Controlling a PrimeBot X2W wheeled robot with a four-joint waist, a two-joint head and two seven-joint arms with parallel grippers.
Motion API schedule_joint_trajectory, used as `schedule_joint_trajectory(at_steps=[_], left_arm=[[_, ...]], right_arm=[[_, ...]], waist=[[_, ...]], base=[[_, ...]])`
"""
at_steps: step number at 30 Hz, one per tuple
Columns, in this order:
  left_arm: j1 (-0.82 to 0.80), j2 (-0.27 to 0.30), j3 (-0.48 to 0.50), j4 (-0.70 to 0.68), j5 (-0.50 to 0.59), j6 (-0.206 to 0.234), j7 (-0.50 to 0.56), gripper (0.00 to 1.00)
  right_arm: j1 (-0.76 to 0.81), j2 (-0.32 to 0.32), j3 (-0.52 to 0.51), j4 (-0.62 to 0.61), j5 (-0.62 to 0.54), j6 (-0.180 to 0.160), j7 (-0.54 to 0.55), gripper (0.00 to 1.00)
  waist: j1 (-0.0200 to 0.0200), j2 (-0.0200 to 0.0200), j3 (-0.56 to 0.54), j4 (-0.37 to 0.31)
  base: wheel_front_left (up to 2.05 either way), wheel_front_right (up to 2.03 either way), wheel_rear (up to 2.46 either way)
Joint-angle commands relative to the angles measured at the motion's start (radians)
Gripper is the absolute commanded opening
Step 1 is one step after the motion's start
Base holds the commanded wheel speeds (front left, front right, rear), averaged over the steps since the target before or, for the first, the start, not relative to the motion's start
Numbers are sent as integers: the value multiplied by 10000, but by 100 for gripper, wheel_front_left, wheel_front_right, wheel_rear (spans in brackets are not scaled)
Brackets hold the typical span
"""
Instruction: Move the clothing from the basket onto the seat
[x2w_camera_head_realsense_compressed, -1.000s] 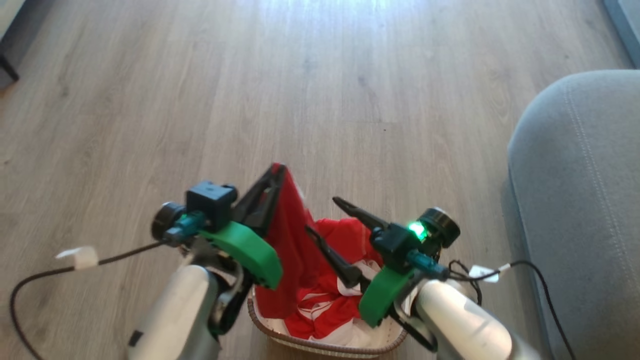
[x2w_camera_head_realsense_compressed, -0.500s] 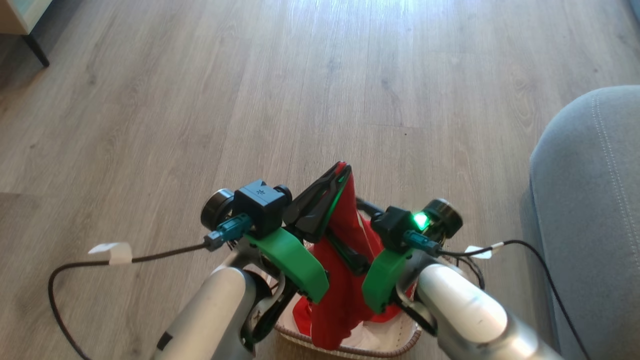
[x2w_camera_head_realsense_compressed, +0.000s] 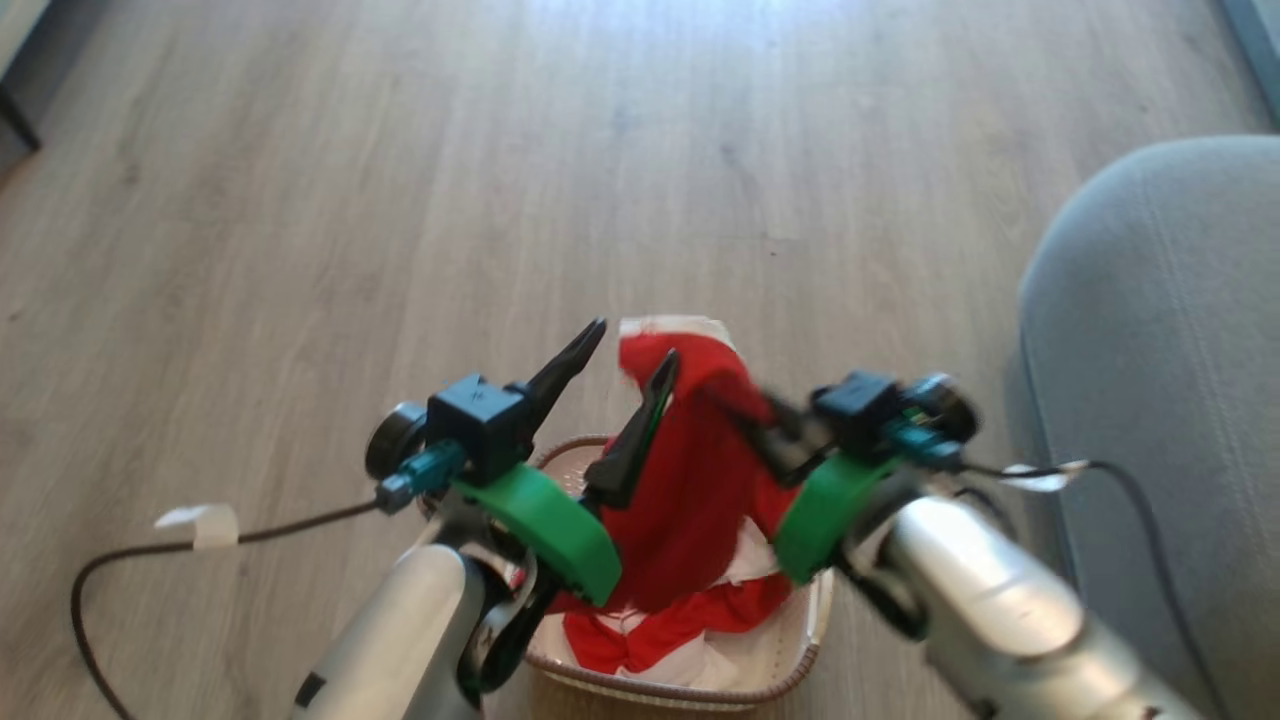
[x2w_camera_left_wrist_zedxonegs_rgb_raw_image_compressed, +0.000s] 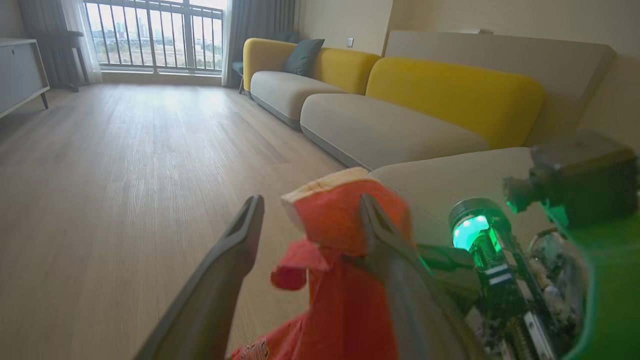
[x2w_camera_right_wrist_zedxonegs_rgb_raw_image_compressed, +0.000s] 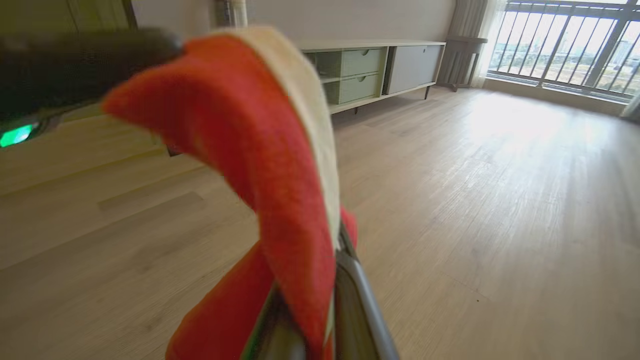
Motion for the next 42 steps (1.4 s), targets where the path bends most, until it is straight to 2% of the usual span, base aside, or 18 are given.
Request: schedule_joint_trajectory(at_steps=[1, 10, 16, 21, 25, 33, 42], left_arm=[[-230, 97, 392, -217, 62, 60, -143, 100], [-47, 54, 67, 926, 235, -131, -1092, 100], [-65, -87, -188, 1349, 384, -265, -1504, 100], [-83, -157, -246, 1563, 581, -354, -1645, 100], [-130, -204, -279, 1622, 636, -434, -1664, 100], [-117, -291, -182, 1530, 713, -530, -1669, 100], [-78, -348, -125, 1568, 735, -603, -1670, 100]], right_arm=[[-401, -34, -140, -405, 47, -4, -69, 0], [7, -971, -1647, -1511, -290, -4, -69, 0], [411, -1243, -2223, -2160, -530, -4, -69, 0], [717, -1447, -2605, -2765, -670, -4, -69, 0], [929, -1577, -3013, -3079, -707, -4, -69, 0], [1314, -1637, -3551, -3425, -800, -4, -69, 0], [1403, -1621, -3821, -3582, -873, -4, -69, 0]], waist=[[0, 0, 65, -204], [0, 0, 323, -1344], [0, 0, 447, -2239], [0, 0, 634, -3279], [0, 0, 745, -3790], [0, 0, 845, -4257], [0, 0, 926, -4291]], base=[[0, 0, 0], [0, 0, 0], [0, 0, 0], [0, 0, 0], [0, 0, 0], [0, 0, 0], [0, 0, 0]])
